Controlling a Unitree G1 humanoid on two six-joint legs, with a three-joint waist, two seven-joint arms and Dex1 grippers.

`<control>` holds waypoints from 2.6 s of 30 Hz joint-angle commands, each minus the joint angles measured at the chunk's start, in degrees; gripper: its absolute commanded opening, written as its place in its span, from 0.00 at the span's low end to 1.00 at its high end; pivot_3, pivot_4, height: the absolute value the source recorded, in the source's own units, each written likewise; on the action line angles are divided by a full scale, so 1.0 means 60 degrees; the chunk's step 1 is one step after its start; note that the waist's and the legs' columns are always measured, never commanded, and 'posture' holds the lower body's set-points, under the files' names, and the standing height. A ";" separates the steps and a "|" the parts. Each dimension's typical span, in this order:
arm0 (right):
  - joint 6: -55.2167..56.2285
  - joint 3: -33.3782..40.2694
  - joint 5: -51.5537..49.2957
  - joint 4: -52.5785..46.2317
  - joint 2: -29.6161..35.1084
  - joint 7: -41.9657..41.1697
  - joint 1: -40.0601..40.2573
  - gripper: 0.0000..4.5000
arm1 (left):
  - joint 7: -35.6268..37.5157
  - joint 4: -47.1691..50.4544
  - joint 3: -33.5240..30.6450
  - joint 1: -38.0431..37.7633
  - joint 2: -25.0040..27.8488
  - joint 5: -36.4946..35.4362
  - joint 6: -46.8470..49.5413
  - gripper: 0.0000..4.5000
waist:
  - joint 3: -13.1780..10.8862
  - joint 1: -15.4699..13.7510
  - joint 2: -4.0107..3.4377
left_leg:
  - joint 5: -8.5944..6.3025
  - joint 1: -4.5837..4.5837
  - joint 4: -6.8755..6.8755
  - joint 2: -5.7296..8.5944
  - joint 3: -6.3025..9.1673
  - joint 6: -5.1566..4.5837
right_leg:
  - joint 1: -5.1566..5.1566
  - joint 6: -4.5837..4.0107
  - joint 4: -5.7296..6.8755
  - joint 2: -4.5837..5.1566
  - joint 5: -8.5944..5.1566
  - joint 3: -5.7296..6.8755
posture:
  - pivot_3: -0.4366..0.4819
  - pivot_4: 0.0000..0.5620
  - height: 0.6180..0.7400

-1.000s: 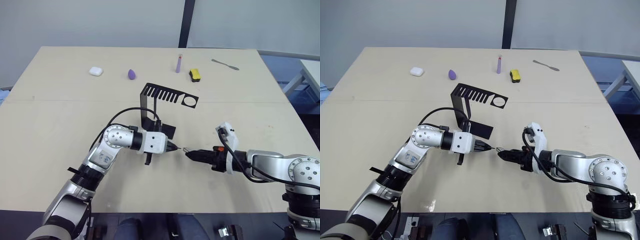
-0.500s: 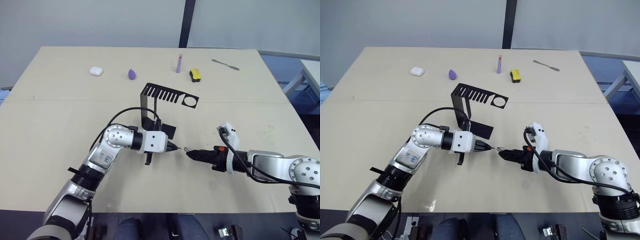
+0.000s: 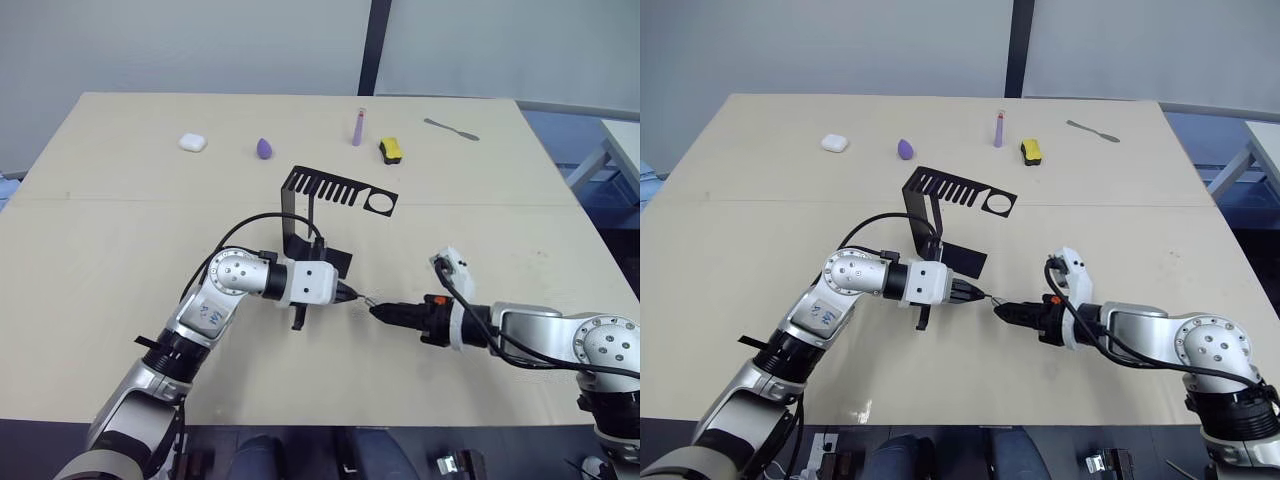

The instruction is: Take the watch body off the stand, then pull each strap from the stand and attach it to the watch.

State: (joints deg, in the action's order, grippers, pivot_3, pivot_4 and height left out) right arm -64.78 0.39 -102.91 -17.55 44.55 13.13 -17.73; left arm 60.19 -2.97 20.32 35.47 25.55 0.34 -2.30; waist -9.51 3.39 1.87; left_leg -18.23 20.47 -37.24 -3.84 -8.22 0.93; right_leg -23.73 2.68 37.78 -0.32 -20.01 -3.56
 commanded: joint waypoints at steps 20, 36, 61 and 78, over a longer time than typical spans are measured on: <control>0.0386 0.0018 -0.0515 -0.0165 0.0275 0.0072 -0.0148 0.34 | 0.0117 0.0581 -0.0108 -0.0005 0.0040 -0.0196 0.0257 0.00 | 0.0000 0.0000 0.0000 | 0.0000 0.0000 0.0001 0.0000 0.0001 0.0000 | 0.0000 0.0000 -0.0001 0.0000 0.0000 0.0000 | 0.48 0.27 1.00; 0.0471 0.0010 -0.0460 -0.0199 0.0350 0.0033 -0.0085 0.34 | 0.0085 0.0478 -0.0164 0.0070 0.0063 -0.0173 0.0176 0.00 | 0.0000 0.0000 0.0000 | 0.0000 0.0000 0.0001 -0.0001 0.0001 0.0000 | 0.0000 0.0000 -0.0001 0.0000 0.0000 0.0000 | 0.48 0.27 1.00; 0.0520 -0.0051 -0.0375 -0.0215 0.0368 -0.0057 -0.0047 0.34 | 0.0079 0.0446 -0.0133 0.0155 0.0000 -0.0186 0.0104 0.00 | 0.0000 -0.0004 0.0000 | 0.0000 0.0000 0.0001 -0.0001 0.0000 0.0000 | 0.0000 0.0000 -0.0001 0.0000 0.0000 0.0000 | 0.48 0.27 1.00; 0.0519 -0.0071 -0.0384 -0.0227 0.0361 -0.0042 -0.0058 0.34 | 0.0102 0.0496 -0.0087 0.0109 -0.0051 -0.0200 0.0114 0.00 | 0.0000 -0.0004 0.0000 | 0.0000 0.0001 0.0000 -0.0001 0.0001 0.0000 | 0.0000 0.0000 -0.0001 0.0000 0.0000 0.0000 | 0.48 0.27 1.00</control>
State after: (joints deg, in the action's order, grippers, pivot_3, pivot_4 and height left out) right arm -62.43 -0.26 -104.42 -17.55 46.36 13.14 -17.84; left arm 60.85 -2.21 20.31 35.71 25.58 0.21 -1.35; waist -9.51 3.37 1.87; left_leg -18.22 20.47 -37.24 -3.84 -8.21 0.93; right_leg -23.73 2.68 37.77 -0.32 -20.01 -3.56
